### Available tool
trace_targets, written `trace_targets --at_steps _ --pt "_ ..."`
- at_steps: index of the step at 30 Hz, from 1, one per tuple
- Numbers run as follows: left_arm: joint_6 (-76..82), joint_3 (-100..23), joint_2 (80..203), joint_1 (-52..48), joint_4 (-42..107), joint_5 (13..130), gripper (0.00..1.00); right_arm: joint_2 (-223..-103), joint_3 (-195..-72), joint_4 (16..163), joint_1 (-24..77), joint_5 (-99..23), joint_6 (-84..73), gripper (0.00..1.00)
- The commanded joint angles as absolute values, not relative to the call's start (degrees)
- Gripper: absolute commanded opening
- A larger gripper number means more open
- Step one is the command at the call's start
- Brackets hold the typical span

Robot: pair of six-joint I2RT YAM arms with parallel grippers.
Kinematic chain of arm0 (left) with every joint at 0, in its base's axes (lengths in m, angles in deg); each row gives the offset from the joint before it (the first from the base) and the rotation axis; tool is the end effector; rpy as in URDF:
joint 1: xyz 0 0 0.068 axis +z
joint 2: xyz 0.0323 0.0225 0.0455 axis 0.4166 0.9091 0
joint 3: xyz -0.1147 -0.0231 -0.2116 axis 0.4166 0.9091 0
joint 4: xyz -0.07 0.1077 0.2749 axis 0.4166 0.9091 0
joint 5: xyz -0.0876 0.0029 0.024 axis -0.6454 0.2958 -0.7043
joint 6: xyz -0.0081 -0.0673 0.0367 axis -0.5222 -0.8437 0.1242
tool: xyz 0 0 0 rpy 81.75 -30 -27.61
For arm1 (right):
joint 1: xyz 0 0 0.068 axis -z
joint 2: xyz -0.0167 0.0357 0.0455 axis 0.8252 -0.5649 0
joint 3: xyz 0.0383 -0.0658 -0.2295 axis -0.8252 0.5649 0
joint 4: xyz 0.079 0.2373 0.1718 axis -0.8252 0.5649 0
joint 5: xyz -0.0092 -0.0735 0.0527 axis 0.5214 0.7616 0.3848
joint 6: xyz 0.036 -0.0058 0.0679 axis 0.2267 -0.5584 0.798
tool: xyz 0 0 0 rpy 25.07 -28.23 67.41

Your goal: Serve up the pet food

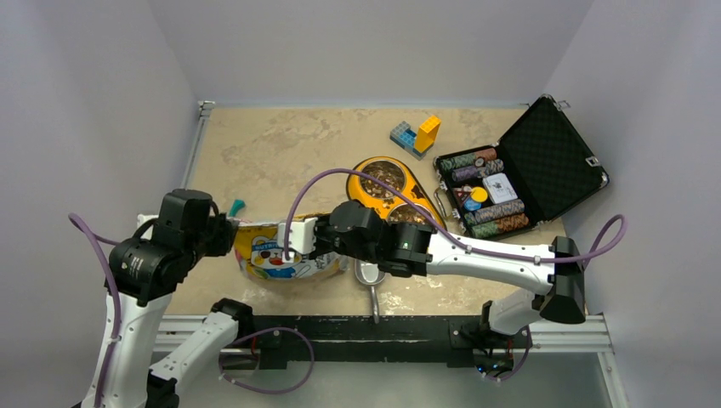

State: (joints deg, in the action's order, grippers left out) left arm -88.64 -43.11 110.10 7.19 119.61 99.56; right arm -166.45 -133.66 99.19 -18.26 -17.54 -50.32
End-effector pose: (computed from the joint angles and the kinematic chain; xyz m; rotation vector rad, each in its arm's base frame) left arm 0.1481 -0.0234 0.3757 -1.7976 1.7052 -0.5341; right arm 0.1313 0.4027 0.3128 -1.4934 1.1838 0.2112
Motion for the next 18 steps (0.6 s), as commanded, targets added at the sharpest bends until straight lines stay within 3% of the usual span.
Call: trace_targets --at_steps 1,7,9,11,18 --pt "-87.22 -42.17 107.85 7.83 117.23 109.22 0.14 -160.60 -133.05 101.16 -17.11 -13.85 -49.14 0.00" --pt "-86.69 -42.41 109.29 7.83 116.32 110.40 0.19 -160.21 -134.59 102.16 -17.61 -15.06 -50.39 0.00" --pt "-85.86 -42.63 109.50 7.83 115.86 111.00 0.13 -160.16 -135.17 102.73 -17.69 -15.10 -50.65 0.00" --pt "-85.00 -42.82 109.44 7.83 115.19 111.59 0.00 -159.93 -135.32 102.88 -17.76 -15.03 -50.70 0.00" --pt "-88.37 -48.06 111.51 7.83 123.46 113.22 0.00 -159.07 -134.00 102.16 -17.71 -14.10 -50.61 0.00"
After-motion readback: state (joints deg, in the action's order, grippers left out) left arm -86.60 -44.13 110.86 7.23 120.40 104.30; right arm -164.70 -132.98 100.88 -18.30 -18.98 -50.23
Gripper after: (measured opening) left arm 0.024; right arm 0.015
